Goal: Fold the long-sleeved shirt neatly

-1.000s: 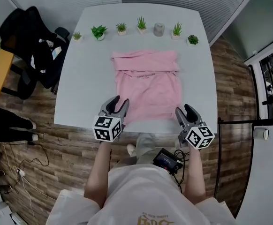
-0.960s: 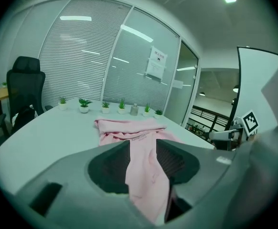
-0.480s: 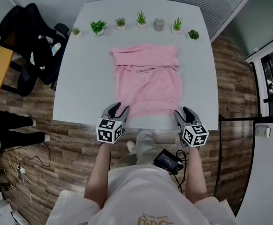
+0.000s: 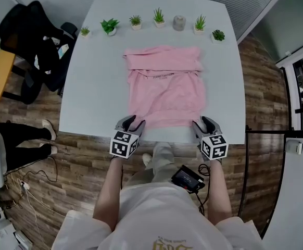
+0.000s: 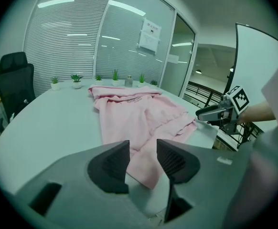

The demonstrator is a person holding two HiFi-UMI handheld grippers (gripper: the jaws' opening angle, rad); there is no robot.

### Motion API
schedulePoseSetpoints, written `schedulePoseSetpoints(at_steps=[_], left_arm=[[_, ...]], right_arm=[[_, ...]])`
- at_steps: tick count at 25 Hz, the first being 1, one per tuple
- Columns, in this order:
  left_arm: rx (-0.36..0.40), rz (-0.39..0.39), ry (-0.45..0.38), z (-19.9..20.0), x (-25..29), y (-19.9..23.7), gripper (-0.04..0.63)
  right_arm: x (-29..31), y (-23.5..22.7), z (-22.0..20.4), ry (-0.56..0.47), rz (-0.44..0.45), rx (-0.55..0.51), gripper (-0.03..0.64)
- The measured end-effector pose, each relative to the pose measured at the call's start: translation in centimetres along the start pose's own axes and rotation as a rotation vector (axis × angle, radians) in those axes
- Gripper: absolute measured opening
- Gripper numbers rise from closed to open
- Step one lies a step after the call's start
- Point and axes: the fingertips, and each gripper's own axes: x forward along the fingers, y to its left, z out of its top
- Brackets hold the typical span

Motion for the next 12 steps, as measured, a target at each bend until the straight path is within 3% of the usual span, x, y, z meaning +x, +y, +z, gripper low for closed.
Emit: schedulePoseSetpoints(at_steps=[12], left_arm=[[0.069,-0.043,0.115,-2.3,1.6,-0.3,0.252]], right_arm=[[2.1,0.3,-0.8,0.071,-0.01,-0.101,0.213]])
